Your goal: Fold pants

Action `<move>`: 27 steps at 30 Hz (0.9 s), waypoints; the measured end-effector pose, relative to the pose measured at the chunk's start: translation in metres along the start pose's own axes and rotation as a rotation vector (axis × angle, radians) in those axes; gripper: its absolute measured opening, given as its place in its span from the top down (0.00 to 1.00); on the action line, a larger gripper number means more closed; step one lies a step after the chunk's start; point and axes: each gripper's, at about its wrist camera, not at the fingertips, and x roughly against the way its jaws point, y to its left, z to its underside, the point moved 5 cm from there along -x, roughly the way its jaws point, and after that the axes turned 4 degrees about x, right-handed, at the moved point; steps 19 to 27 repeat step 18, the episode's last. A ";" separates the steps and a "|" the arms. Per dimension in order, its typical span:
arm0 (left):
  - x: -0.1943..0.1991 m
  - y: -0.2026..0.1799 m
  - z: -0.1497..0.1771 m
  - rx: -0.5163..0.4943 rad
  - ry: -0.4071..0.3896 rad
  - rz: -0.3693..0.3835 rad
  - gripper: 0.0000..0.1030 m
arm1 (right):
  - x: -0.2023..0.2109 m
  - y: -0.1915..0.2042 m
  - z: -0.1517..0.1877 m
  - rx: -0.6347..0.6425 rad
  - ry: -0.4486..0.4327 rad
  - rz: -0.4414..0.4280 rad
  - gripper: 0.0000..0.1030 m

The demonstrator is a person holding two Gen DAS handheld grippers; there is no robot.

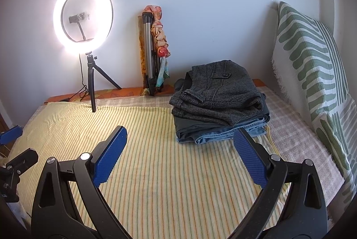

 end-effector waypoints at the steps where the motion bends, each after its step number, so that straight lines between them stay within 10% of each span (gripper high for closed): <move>1: 0.000 0.000 0.000 0.000 -0.002 -0.001 0.03 | 0.000 0.000 0.000 0.001 0.000 -0.001 0.05; 27: 0.001 -0.005 0.001 -0.038 -0.019 -0.006 0.03 | -0.001 0.006 0.001 0.011 0.001 -0.013 0.05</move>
